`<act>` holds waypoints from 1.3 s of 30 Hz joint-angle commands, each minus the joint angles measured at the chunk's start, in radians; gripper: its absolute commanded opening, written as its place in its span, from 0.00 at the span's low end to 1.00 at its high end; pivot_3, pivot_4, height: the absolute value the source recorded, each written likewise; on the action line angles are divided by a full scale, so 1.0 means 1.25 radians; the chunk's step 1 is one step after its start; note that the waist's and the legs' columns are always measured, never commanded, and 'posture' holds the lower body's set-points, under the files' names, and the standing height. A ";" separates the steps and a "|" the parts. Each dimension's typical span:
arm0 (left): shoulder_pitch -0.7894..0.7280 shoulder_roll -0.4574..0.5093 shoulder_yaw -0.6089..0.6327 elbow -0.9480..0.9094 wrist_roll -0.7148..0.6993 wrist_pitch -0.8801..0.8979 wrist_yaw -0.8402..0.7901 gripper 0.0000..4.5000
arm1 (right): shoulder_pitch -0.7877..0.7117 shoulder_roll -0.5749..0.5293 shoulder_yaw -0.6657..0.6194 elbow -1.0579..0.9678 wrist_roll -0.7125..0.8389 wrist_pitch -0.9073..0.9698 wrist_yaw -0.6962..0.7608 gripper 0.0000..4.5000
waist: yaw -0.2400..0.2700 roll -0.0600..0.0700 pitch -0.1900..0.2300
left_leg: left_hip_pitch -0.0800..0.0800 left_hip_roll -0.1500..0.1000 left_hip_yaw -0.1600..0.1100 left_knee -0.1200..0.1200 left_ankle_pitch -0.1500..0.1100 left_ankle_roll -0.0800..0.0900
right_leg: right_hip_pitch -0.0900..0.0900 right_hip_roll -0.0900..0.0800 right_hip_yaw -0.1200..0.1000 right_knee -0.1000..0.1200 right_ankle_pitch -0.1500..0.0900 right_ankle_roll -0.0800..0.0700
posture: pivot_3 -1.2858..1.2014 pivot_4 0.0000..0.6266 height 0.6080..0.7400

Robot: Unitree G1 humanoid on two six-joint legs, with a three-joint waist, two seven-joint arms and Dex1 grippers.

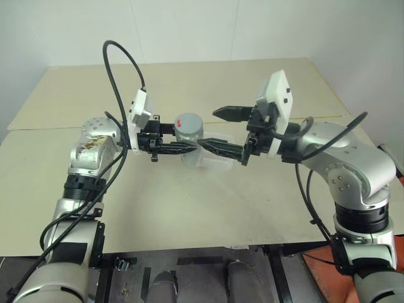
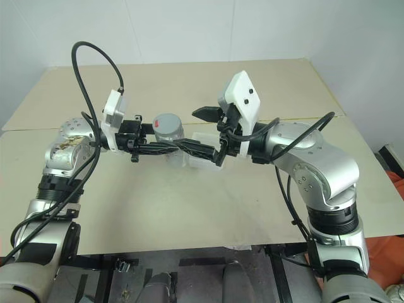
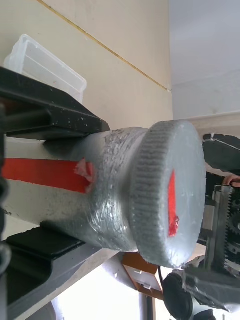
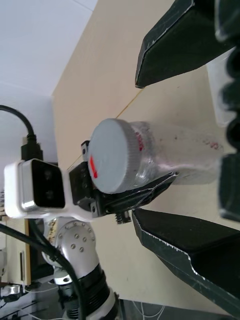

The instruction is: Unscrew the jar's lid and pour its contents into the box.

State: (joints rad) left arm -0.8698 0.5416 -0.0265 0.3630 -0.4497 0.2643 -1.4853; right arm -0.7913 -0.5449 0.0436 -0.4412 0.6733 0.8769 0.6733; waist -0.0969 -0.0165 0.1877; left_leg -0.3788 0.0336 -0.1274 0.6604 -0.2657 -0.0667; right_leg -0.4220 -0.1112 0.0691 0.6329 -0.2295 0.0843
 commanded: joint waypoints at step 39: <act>0.002 0.004 0.002 -0.044 -0.008 -0.002 0.000 0.42 | -0.114 0.111 0.056 0.070 -0.053 -0.004 -0.022 0.61 | -0.001 0.000 0.000 | 0.000 0.000 0.000 0.000 0.000 0.000 | 0.000 0.000 0.000 0.001 0.000 0.000 | 0.52 0.24 1.00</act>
State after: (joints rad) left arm -0.8641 0.5356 -0.0360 0.3409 -0.4516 0.2651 -1.4834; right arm -0.9022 -0.4125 0.1475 -0.3312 0.5928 0.8772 0.6452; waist -0.0977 -0.0165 0.1877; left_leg -0.3788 0.0336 -0.1276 0.6604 -0.2657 -0.0668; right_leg -0.4223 -0.1111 0.0691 0.6342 -0.2295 0.0843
